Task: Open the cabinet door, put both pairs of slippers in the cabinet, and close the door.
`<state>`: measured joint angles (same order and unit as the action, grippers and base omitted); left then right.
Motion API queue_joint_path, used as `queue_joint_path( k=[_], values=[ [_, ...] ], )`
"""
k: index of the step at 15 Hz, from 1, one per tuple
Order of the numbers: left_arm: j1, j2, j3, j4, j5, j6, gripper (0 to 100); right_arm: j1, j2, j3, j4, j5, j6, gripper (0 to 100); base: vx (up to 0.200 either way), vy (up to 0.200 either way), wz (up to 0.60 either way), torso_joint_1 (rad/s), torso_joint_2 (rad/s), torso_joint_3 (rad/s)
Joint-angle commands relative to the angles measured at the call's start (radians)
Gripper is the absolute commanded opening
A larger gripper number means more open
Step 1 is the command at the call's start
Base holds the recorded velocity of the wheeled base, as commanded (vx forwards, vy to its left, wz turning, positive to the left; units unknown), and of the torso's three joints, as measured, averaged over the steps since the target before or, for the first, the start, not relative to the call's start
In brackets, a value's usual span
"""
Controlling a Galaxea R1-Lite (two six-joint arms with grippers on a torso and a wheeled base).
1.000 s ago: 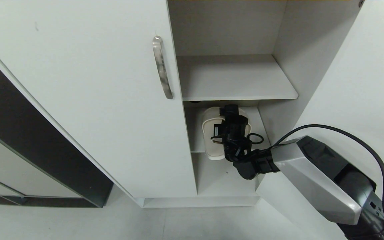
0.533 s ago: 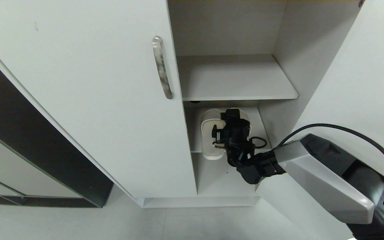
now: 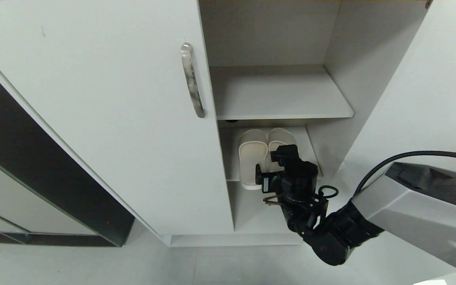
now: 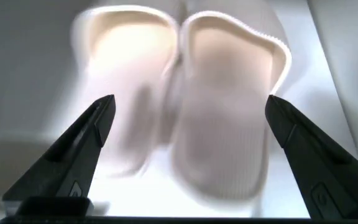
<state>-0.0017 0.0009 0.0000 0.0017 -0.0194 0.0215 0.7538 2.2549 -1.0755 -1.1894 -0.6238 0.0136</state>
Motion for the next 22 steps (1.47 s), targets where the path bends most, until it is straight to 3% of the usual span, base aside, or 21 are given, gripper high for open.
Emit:
queue_joint_path(
  k=[1, 4, 10, 22],
  values=[
    [0.0, 0.001, 0.0, 0.0, -0.001, 0.0, 0, 0.055, -0.058, 0.082, -0.032, 0.001, -0.004, 100, 0.0, 0.0, 0.0, 0.0, 0.0, 0.0],
    [0.0, 0.001, 0.0, 0.0, -0.001, 0.0, 0, 0.064, -0.057, 0.082, -0.033, 0.001, -0.004, 100, 0.0, 0.0, 0.0, 0.0, 0.0, 0.0],
    [0.0, 0.001, 0.0, 0.0, -0.001, -0.006, 0, 0.067, -0.057, 0.083, -0.038, -0.001, -0.004, 100, -0.2, 0.0, 0.0, 0.003, 0.0, 0.002],
    [0.0, 0.001, 0.0, 0.0, -0.001, -0.008, 0, 0.064, -0.061, 0.086, -0.062, -0.004, -0.009, 100, 0.0, 0.0, 0.0, 0.0, 0.0, 0.011]
  ],
)
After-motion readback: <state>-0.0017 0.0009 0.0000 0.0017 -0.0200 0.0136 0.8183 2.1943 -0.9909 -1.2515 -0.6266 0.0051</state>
